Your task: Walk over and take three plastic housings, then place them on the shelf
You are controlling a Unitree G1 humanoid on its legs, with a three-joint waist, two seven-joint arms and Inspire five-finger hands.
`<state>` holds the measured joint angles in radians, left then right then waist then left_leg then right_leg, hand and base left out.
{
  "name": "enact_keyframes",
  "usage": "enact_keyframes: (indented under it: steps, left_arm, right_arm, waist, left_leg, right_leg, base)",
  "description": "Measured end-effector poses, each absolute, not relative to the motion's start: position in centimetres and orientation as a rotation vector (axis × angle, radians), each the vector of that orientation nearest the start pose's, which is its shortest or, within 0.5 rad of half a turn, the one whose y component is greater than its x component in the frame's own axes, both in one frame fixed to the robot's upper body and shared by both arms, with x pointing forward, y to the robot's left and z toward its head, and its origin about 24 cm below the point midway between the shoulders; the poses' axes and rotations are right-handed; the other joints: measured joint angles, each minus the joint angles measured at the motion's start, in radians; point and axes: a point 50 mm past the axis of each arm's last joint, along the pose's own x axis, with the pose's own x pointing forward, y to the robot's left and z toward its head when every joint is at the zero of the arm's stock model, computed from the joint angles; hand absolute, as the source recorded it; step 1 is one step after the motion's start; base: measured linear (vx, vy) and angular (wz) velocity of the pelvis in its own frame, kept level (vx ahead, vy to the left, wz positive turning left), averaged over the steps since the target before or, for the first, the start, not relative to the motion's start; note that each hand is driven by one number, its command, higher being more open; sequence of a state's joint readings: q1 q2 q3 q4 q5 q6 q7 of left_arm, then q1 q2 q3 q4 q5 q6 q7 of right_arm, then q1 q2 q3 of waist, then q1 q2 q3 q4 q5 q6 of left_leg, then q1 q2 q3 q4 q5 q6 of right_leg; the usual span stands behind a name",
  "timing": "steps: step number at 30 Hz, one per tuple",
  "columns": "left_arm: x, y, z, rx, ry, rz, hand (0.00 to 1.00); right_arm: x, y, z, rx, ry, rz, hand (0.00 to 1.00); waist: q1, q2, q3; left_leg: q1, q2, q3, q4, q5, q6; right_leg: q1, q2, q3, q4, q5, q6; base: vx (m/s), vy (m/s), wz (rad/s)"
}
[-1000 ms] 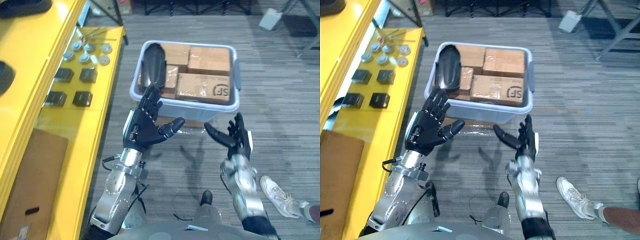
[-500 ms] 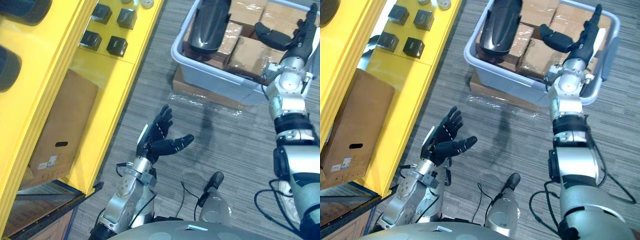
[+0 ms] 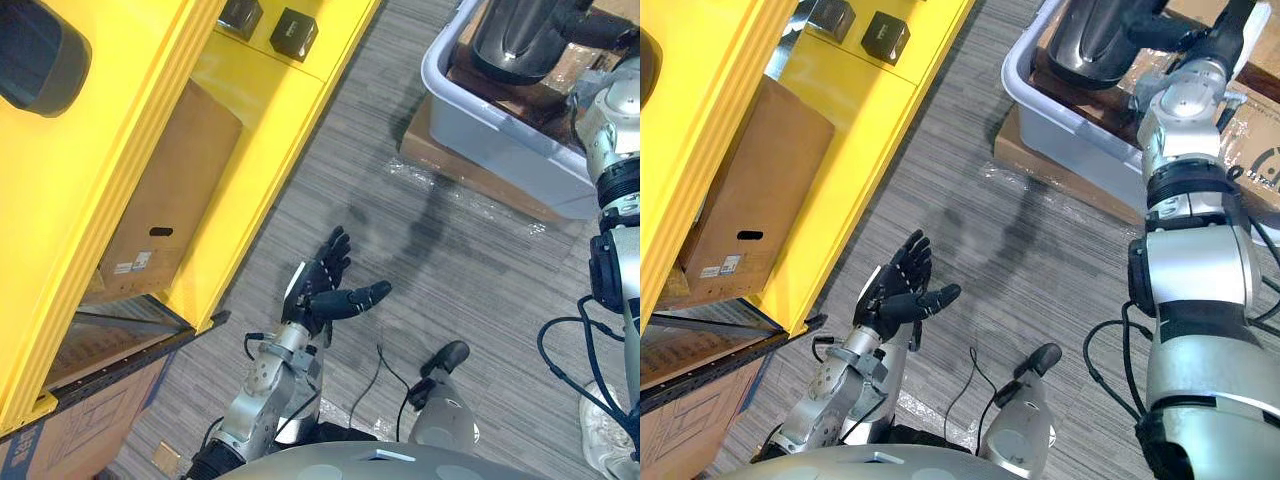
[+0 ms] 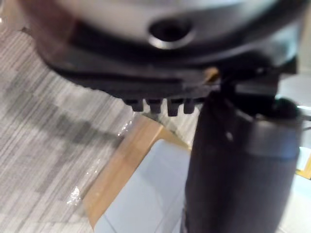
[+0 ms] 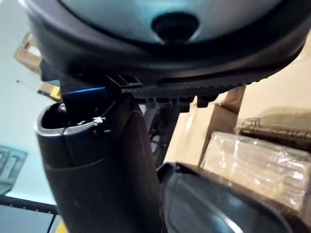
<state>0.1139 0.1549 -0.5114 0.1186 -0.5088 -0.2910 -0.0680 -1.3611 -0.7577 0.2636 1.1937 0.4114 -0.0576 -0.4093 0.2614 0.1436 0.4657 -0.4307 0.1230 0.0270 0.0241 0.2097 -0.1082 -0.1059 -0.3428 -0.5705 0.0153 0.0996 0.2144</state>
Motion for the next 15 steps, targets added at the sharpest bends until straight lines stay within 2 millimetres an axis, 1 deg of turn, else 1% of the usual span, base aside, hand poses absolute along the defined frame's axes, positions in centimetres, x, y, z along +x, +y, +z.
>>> enact_keyframes:
  steps: [3,5,8,10,11,14,15]
  left_arm:
    - [20.0,7.5,0.4,-0.41,0.075,-0.409,1.0]
    - [20.0,7.6,0.3,-0.43,0.082,-0.401,1.0]
    - [20.0,7.7,0.0,-0.431,0.091,-0.392,1.0]
    - [19.9,7.7,-0.3,-0.429,0.102,-0.39,1.0]
    - [19.9,7.7,-0.4,-0.428,0.108,-0.39,1.0]
    - [19.7,7.6,-0.5,-0.429,0.113,-0.392,1.0]
    - [19.7,7.5,-0.5,-0.431,0.106,-0.394,1.0]
  right_arm:
    - [38.0,-32.2,31.7,-0.224,-0.308,-0.735,1.0]
    - [37.9,-32.7,31.4,-0.208,-0.264,-0.747,1.0]
    - [38.0,-33.3,30.0,-0.206,-0.135,-0.769,1.0]
    - [37.9,-33.4,30.0,-0.225,-0.115,-0.776,1.0]
    - [37.8,-33.7,30.2,-0.222,-0.101,-0.783,0.0]
    - [37.4,-34.4,30.1,-0.228,-0.05,-0.785,0.0]
    - [37.1,-34.8,30.5,-0.23,-0.049,-0.797,0.0]
  waist:
    - [0.016,0.0,0.015]
    - [0.018,-0.001,0.015]
    - [0.03,-0.001,0.016]
    - [0.034,-0.002,0.016]
    - [0.037,-0.003,0.017]
    - [0.038,-0.003,0.017]
    - [0.038,-0.004,0.018]
  left_leg:
    - [-0.002,0.0,-0.002,-0.006,0.003,0.0]
    - [-0.004,-0.005,-0.009,-0.033,0.02,0.002]
    - [-0.009,-0.006,-0.01,-0.047,0.028,0.002]
    - [-0.015,-0.006,-0.013,-0.047,0.029,0.003]
    - [-0.015,-0.007,-0.016,-0.047,0.029,0.003]
    - [-0.015,-0.006,-0.027,-0.056,0.034,0.003]
    - [-0.015,-0.006,-0.032,-0.074,0.046,0.003]
  right_leg:
    - [-0.001,0.0,-0.003,0.0,0.0,0.0]
    - [-0.008,0.0,-0.013,0.001,0.0,0.0]
    - [-0.015,-0.001,-0.017,0.003,0.0,0.0]
    - [-0.018,-0.001,-0.022,0.003,0.0,0.0]
    - [-0.017,-0.001,-0.025,0.005,0.0,0.0]
    - [-0.026,-0.001,-0.033,0.028,-0.006,-0.007]
    - [-0.035,-0.001,-0.036,0.038,-0.01,-0.014]
  base:
    - [0.0,0.002,0.03]
    - [0.0,0.007,0.11]
    - [0.0,0.0,0.03]
    - [0.0,-0.008,0.04]
    - [-0.02,-0.009,0.09]
    - [-0.02,-0.005,0.09]
    - [-0.03,-0.003,0.09]
